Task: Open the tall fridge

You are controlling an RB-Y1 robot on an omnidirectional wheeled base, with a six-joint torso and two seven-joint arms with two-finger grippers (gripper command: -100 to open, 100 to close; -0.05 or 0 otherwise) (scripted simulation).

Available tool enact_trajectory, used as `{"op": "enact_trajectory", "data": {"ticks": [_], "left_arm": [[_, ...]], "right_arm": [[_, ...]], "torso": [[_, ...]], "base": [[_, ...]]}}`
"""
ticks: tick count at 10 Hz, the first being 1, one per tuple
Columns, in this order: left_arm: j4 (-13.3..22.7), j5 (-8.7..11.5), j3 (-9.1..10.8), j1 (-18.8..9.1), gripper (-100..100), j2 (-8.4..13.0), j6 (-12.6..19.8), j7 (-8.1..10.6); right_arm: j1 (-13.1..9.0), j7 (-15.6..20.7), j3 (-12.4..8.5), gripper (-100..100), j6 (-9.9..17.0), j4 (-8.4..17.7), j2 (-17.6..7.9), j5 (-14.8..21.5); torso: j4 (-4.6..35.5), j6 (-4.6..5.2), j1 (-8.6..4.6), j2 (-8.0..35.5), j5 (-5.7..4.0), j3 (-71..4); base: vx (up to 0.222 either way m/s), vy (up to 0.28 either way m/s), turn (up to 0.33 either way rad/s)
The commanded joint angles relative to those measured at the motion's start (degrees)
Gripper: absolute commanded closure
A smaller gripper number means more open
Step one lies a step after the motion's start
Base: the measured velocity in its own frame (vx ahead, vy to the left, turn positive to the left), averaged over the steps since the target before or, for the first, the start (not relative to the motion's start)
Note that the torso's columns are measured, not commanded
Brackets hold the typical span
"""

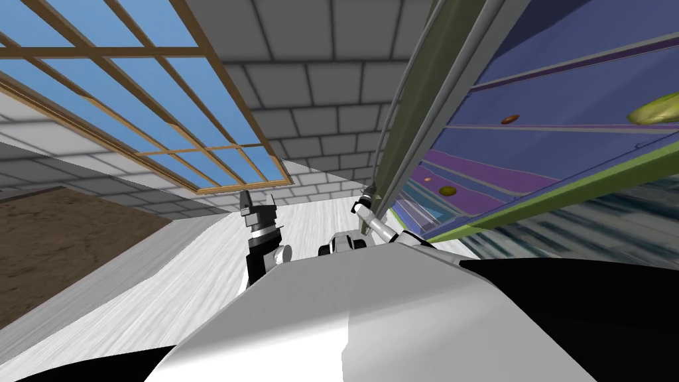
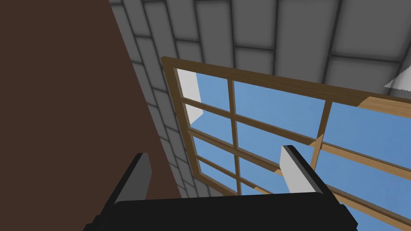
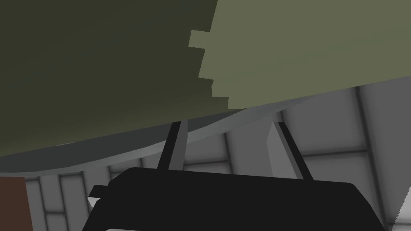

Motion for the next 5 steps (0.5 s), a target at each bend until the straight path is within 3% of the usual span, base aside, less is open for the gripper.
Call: {"op": "enact_trajectory", "data": {"ticks": [1, 4, 5], "left_arm": [[0.00, 0.00, 0.00, -0.01, 0, 0.01, 0.00, 0.00], [-0.01, 0.00, 0.01, 0.00, 0, 0.01, 0.00, 0.00], [0.00, 0.00, 0.01, 0.00, 0, 0.01, 0.00, 0.00]], "right_arm": [[-1.08, 0.86, -2.18, 100, 2.29, 0.66, -0.77, 0.17], [-1.35, 2.09, -3.86, 100, 4.88, 1.42, -0.17, 0.09], [-0.20, 2.04, -2.70, 100, 3.92, 0.72, 0.63, -0.13]], "torso": [[-0.02, -0.08, -0.19, 0.25, -0.07, 0.14], [0.11, -0.08, 0.04, 0.29, 0.08, 0.16], [0.07, -0.02, 0.00, 0.49, -0.02, 0.29]], "base": [[0.165, 0.238, -0.054], [0.248, 0.240, -0.004], [0.107, 0.108, 0.011]]}}
